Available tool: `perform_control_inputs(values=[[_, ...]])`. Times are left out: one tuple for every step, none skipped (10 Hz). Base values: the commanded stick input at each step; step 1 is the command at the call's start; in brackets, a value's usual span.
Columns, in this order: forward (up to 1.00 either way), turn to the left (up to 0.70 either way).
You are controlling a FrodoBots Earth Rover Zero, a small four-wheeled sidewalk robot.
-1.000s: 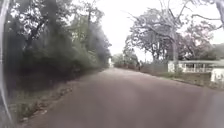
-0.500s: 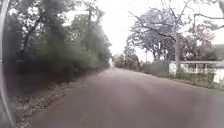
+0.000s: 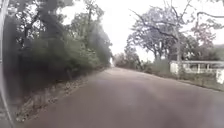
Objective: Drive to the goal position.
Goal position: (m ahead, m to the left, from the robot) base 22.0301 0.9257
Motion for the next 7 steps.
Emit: perform_control_inputs(values=[[0.7,0.0],[0.7,0.0],[0.7,0.0],[0.7,0.0],[0.7,0.0],[0.7,0.0],[0.7,0.0]])
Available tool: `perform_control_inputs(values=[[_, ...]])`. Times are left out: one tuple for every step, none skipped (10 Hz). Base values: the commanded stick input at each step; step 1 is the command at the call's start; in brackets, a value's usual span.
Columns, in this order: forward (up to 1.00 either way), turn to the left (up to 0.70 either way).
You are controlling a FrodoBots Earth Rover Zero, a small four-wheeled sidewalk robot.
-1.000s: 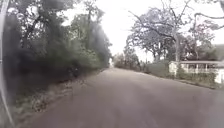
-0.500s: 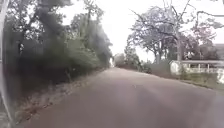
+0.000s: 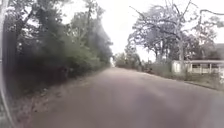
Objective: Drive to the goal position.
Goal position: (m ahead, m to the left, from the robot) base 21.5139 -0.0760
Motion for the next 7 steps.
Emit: perform_control_inputs(values=[[0.7,-0.18],[0.7,-0.14],[0.7,-0.05],[0.7,-0.02],[0.7,0.0],[0.7,0.0],[0.7,0.0]])
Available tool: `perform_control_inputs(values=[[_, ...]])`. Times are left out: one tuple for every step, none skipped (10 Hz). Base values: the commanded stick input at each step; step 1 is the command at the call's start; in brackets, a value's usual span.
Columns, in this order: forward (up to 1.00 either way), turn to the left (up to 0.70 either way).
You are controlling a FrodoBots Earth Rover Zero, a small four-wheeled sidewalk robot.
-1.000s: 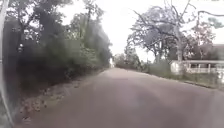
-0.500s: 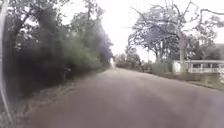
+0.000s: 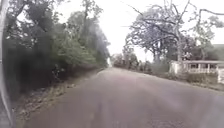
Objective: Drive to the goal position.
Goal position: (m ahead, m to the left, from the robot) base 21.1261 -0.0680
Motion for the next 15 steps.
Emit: perform_control_inputs(values=[[0.7,0.0],[0.7,0.0],[0.7,0.0],[0.7,0.0],[0.7,0.0],[0.7,0.0],[0.7,0.0],[0.7,0.0],[0.7,0.0],[0.7,0.0],[0.7,0.0],[0.7,0.0],[0.7,0.0],[0.7,0.0],[0.7,0.0]])
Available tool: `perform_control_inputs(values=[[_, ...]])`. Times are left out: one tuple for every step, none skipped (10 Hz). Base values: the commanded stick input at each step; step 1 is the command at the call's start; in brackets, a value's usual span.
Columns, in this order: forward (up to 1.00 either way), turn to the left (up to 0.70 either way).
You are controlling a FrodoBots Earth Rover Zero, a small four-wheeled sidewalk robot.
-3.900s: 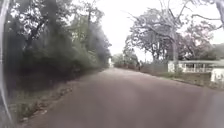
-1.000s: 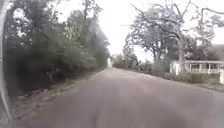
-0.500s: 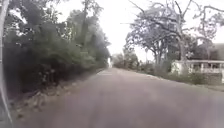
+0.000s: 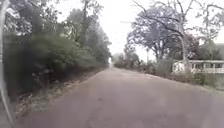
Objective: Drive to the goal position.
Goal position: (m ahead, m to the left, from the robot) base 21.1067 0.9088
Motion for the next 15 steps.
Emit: perform_control_inputs(values=[[0.7,0.0],[0.7,0.0],[0.7,0.0],[0.7,0.0],[0.7,0.0],[0.7,0.0],[0.7,0.0],[0.7,0.0],[0.7,0.0],[0.7,0.0],[0.7,0.0],[0.7,0.0],[0.7,0.0],[0.7,0.0],[0.7,0.0]])
